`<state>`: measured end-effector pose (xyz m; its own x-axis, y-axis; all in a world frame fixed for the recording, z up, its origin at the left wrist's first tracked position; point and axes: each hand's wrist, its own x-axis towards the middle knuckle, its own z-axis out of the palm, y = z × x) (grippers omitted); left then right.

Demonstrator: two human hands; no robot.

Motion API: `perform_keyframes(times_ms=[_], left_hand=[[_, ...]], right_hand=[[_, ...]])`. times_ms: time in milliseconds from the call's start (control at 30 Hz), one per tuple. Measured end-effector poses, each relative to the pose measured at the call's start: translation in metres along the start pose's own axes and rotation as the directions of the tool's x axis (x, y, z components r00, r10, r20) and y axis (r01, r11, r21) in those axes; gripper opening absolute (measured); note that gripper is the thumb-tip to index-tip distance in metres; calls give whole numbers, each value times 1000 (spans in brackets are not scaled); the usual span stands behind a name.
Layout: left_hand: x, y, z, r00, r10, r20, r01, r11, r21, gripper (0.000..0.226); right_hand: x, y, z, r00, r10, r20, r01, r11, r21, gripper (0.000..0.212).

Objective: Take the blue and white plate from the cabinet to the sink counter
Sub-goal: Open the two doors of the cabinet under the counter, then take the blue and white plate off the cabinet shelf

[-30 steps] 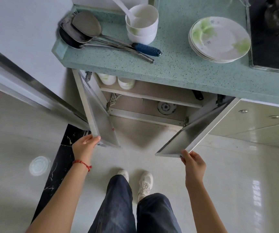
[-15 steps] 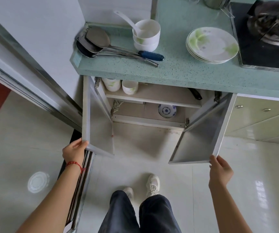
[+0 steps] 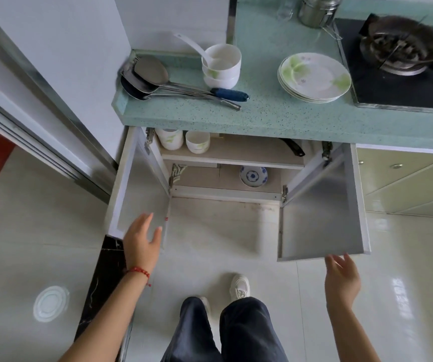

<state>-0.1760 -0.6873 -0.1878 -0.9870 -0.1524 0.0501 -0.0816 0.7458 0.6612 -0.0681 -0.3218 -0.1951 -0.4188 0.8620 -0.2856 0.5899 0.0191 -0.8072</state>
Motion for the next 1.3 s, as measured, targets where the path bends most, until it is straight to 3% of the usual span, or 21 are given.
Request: perform_keyframes(times_ms=[133,300,667,1000,1300], left_hand=[[-7,29,28,964,167,208,-191,976,101,38],[-2,44,69,901,134,414,-265,923,279,47],[34,70,164,832,76,550,-318,877,360,52],[92,34,274,769,115,629,-409,845,345,53],[150,-20,393,773,201,601,-447,846,291,51]], right_hand=[[-16,-2,13,980,-113,166,136,981,-137,36],[1,-6,38,898,-224,379,366,858,-361,42],[93,-6,95,778,-130,615,490,739,-463,45],[166,48,181,776,-132,617,496,732,-467,44],[246,103,273,801,-233,552,507,754,-417,42]])
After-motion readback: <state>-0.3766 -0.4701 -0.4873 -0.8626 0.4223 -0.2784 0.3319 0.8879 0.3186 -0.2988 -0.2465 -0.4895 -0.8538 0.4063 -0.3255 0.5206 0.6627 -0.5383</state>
